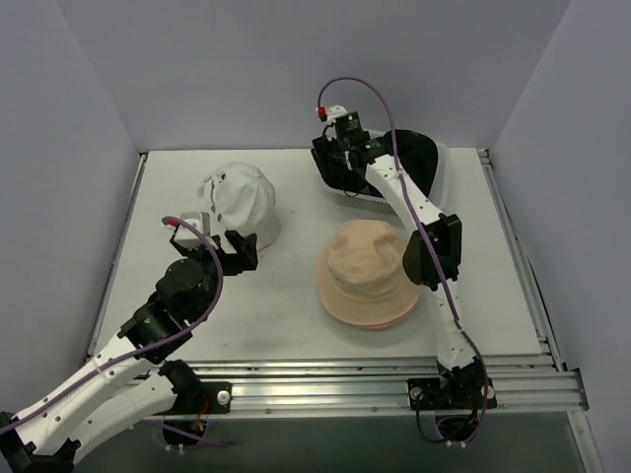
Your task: Stack the hats
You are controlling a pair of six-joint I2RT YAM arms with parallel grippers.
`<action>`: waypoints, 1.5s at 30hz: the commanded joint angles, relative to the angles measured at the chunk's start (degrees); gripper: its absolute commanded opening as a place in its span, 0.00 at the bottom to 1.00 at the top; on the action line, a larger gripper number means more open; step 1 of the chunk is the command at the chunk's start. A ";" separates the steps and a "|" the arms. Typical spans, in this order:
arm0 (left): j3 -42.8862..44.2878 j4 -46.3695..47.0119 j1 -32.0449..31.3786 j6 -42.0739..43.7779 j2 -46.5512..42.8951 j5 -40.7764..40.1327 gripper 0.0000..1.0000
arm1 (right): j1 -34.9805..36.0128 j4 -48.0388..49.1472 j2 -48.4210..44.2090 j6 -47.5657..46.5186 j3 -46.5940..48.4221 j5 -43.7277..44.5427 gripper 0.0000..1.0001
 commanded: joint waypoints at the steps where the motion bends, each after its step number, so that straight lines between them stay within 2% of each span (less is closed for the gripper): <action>1: -0.54 2.63 -0.32 0.73 -1.84 -1.43 0.94 | 0.54 -3.81 2.14 -1.08 3.35 1.75 0.60; 6: -0.19 2.02 -0.32 0.73 -1.67 -1.34 0.94 | 0.54 -5.04 3.55 -1.17 4.49 1.76 0.55; 10: -0.19 2.02 -0.32 0.73 -1.84 -1.43 0.94 | 0.72 -5.92 4.44 -1.43 5.90 1.76 0.44; 15: -0.10 2.11 -0.32 0.73 -1.76 -1.25 0.94 | 0.89 -5.13 3.64 -1.78 5.28 1.50 0.22; 16: -0.10 1.85 -0.32 0.73 -1.76 -1.16 0.94 | 0.98 -4.61 3.47 -1.78 5.20 1.49 0.10; 18: -0.19 1.76 -0.32 0.64 -1.93 -1.25 0.94 | 1.16 -4.16 3.03 -1.70 5.11 1.76 0.01; 26: -0.36 1.84 -0.32 0.64 -2.37 -1.52 0.94 | 0.81 0.75 -1.09 -1.08 5.28 5.45 0.00; 35: -0.36 1.85 -0.32 0.64 -2.28 -1.78 0.94 | 1.51 11.74 -11.03 0.32 -2.97 6.94 0.00; 39: -0.54 1.84 -0.32 0.64 -2.55 -1.87 0.94 | 1.51 11.14 -10.95 0.33 -2.02 5.72 0.00; 41: -0.54 1.84 -0.32 0.55 -2.72 -1.95 0.94 | 1.77 6.14 -9.29 0.06 2.44 3.26 0.00; 42: -0.54 1.76 -0.32 0.64 -2.81 -1.95 0.94 | 2.30 4.12 -7.28 -0.29 4.04 3.17 0.02; 43: -0.63 1.67 -0.32 0.64 -2.90 -2.04 0.94 | 2.74 0.71 -6.47 -1.86 5.27 3.08 0.14; 45: -0.63 1.67 -0.32 0.55 -3.16 -2.22 0.94 | 3.70 -0.73 -5.07 -3.36 5.55 3.51 0.28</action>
